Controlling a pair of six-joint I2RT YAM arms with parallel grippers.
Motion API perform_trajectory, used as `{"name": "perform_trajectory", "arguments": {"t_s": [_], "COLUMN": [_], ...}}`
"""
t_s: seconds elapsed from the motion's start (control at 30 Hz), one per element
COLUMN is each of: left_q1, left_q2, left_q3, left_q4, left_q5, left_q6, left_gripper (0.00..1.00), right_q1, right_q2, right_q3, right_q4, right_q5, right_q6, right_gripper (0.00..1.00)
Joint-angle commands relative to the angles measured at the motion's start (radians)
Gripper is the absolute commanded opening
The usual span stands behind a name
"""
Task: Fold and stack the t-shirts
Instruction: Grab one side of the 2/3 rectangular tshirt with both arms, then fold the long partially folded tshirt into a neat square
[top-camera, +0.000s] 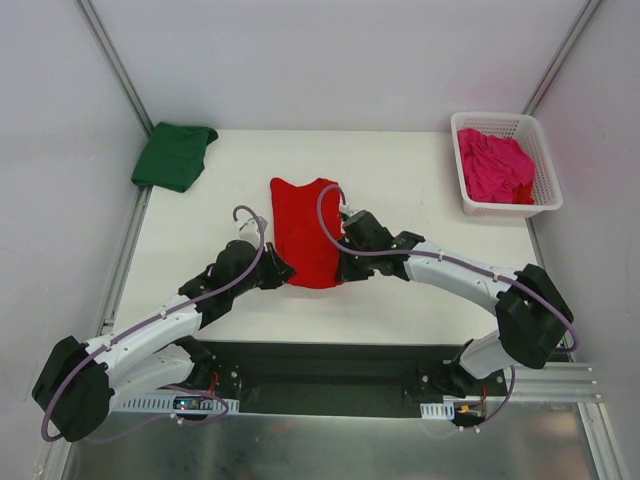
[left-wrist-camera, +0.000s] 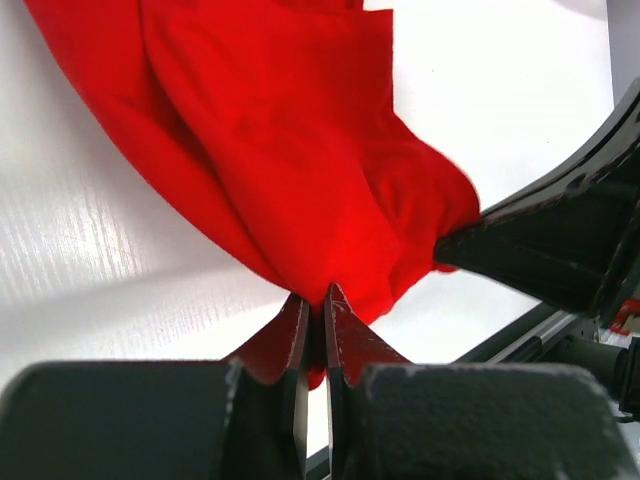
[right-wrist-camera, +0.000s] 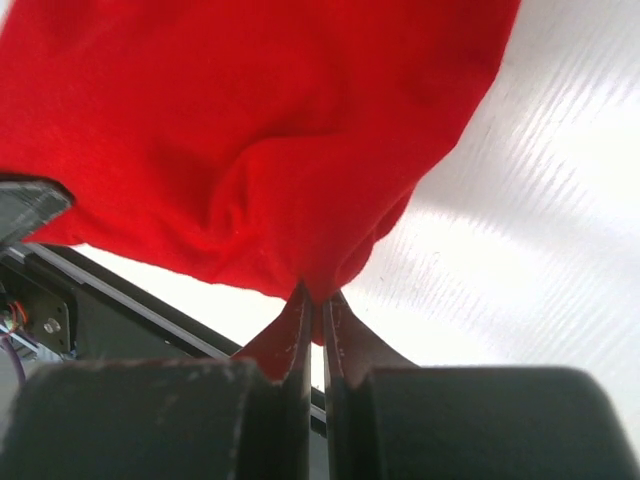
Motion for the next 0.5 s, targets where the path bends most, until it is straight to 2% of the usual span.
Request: {"name": "perform_trajectory", "arguments": {"t_s": [0.0, 0.23, 0.47], "left_q1": [-0.006, -0.006, -0.006], "left_q2": [-0.004, -0.013, 0.004], "left_q3": [0.062, 0.069, 0.091], "left_q4": [-0.027, -0.057, -0.065], "left_q5": [-0.031, -0.034, -0.078], "left_q6": [0.042, 0.051, 0.074], "left_gripper": [0.00, 0.00, 0.00], "right_q1": [-0.056, -0.082, -0.110], "right_q2": [-0.030, -0.079, -0.064], "right_q3": [0.087, 0.118, 0.124], "right_q4": [-0.056, -0.125, -0.124], "right_q5": [0.017, 0.046, 0.058], "right_q6": [-0.051, -0.097, -0.119], "right_gripper": [0.01, 0.02, 0.01]}}
